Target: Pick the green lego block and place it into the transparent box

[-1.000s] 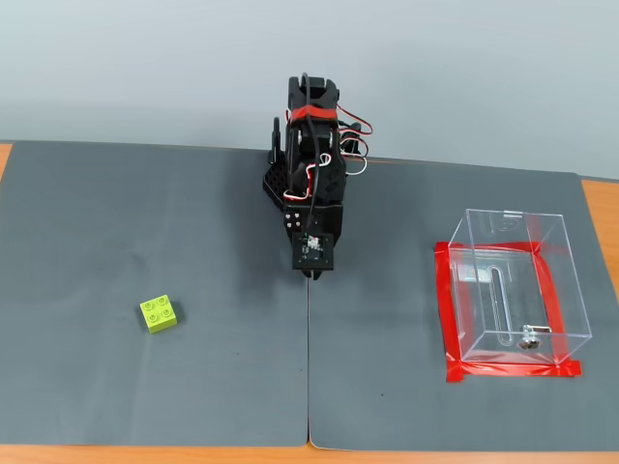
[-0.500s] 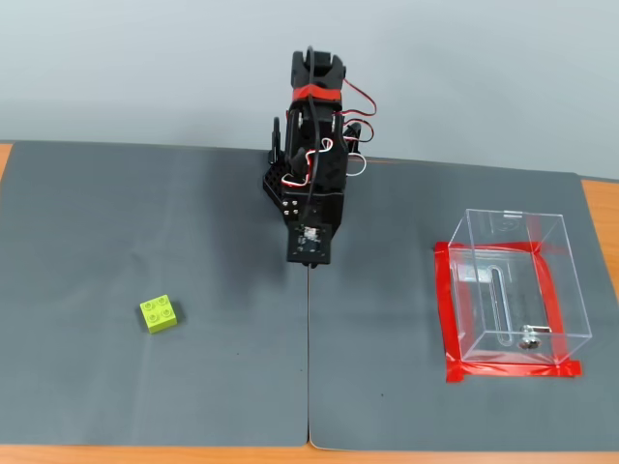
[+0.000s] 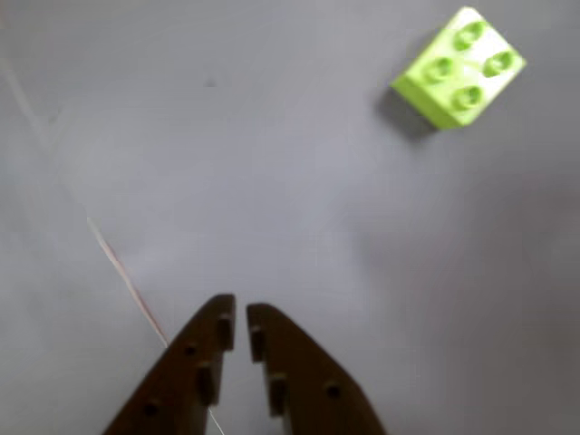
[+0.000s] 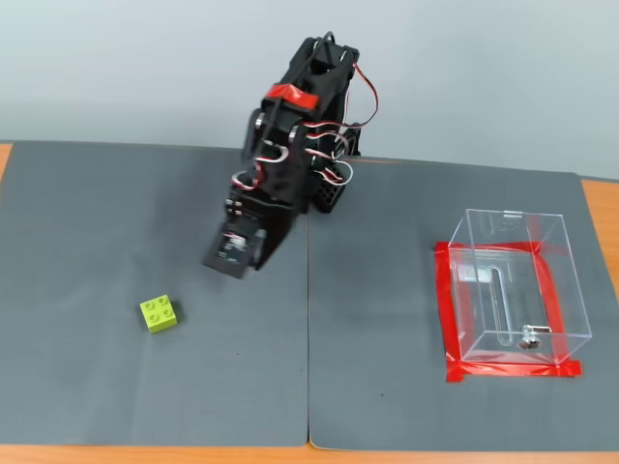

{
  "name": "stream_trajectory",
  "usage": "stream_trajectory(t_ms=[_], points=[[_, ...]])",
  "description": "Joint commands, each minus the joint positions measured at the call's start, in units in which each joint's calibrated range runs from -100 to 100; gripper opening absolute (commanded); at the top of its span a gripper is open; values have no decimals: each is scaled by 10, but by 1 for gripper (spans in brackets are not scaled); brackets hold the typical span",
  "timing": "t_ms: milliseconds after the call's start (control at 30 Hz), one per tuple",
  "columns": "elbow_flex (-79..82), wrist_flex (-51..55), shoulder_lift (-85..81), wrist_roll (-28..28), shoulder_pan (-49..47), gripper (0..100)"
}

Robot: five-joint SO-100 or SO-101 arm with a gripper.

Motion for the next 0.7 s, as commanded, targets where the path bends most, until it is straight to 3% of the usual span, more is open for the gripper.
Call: stream_trajectory(t_ms=[0, 333, 667], points=[[-70, -13, 47, -16, 41, 2], [-158, -131, 199, -30, 123, 2], [-231, -167, 318, -30, 154, 2]])
